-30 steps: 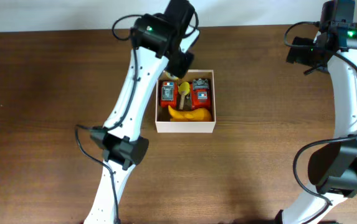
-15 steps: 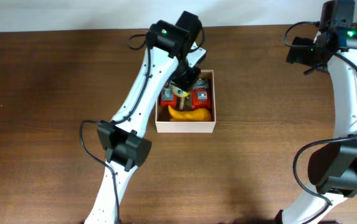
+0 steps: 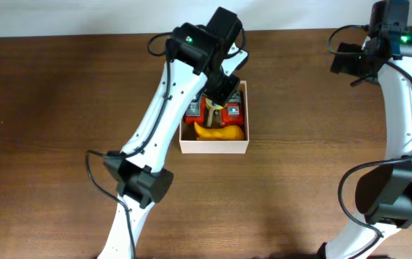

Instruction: Pack container

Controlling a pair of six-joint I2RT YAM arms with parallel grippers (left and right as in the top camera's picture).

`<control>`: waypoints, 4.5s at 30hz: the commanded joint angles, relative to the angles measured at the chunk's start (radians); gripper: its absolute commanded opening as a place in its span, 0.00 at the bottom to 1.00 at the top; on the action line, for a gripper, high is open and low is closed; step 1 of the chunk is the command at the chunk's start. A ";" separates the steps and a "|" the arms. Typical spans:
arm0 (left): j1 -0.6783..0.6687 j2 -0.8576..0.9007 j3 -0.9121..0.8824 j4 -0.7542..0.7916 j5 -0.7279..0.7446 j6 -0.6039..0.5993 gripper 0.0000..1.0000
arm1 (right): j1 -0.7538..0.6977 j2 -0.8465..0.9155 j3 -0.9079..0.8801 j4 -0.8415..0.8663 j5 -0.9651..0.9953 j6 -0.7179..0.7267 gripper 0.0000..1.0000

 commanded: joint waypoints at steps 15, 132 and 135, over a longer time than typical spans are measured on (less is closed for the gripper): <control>0.034 -0.105 -0.487 -0.001 -0.116 -0.006 0.11 | -0.004 0.004 -0.001 0.000 0.009 0.012 0.99; 0.494 -0.495 -0.068 0.365 -0.344 -0.123 0.99 | -0.004 0.004 -0.001 0.000 0.009 0.012 0.99; 0.496 -0.649 -0.317 0.512 -0.378 -0.123 0.99 | -0.004 0.004 -0.001 0.000 0.009 0.012 0.99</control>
